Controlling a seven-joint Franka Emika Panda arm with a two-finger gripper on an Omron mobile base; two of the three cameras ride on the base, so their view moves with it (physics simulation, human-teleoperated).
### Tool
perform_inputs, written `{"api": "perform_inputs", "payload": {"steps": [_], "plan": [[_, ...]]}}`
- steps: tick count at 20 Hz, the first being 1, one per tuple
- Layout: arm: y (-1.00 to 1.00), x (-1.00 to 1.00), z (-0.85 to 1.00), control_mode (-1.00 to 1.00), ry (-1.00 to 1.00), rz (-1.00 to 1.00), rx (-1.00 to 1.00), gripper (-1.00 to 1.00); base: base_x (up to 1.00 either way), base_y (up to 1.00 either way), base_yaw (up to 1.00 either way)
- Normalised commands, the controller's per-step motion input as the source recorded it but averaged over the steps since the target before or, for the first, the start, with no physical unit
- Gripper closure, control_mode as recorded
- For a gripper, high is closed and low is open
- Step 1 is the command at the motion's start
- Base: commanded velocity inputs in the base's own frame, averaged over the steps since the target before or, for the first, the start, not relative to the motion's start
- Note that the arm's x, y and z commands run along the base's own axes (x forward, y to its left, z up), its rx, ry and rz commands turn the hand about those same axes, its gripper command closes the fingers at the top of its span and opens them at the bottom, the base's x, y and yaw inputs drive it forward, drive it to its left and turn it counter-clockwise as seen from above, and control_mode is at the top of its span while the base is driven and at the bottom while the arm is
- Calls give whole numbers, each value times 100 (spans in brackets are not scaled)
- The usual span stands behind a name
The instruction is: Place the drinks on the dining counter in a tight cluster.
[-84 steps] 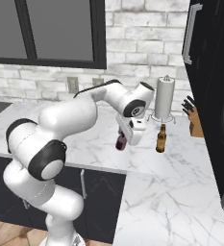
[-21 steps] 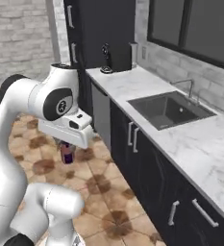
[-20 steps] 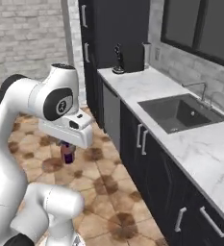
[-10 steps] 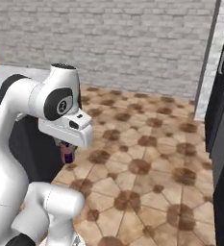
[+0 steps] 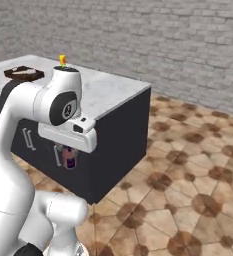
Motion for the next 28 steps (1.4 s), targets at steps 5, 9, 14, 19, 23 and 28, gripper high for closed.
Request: {"api": "perform_inputs", "payload": {"steps": [5,9,14,19,23,28], "plan": [[0,0,0,100,0,0,0,100,100,91,-16],[0,0,0,100,0,0,0,100,100,100,-36],[0,0,0,100,0,0,0,100,100,100,-37],[0,0,0,100,0,0,0,100,97,100,-39],[0,0,0,100,0,0,0,100,85,100,-35],[0,0,0,100,0,0,0,100,21,52,-12]]}}
